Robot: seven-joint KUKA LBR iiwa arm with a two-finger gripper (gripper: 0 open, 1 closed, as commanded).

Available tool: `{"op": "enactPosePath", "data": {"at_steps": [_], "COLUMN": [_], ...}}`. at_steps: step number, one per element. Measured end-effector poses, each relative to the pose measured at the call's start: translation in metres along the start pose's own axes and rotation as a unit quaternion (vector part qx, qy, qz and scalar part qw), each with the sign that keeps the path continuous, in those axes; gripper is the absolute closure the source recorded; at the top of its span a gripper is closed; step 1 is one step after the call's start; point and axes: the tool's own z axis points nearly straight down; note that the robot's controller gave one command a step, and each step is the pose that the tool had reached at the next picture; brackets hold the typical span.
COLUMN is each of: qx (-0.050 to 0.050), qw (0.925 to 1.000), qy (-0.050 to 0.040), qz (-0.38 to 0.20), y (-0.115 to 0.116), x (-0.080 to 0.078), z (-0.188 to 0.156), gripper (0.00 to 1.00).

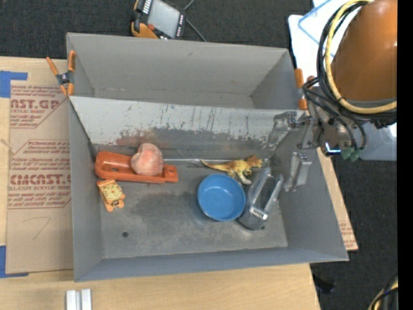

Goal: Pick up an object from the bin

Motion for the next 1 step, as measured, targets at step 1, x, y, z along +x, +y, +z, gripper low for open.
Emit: {"op": "enactPosePath", "data": {"at_steps": [1], "qx": [0.0], "qw": [0.9986], "qy": [-0.0012], "qz": [-0.053], "y": [0.0085], "x": [-0.001], "z": [0.0854], "gripper": [0.0]}}
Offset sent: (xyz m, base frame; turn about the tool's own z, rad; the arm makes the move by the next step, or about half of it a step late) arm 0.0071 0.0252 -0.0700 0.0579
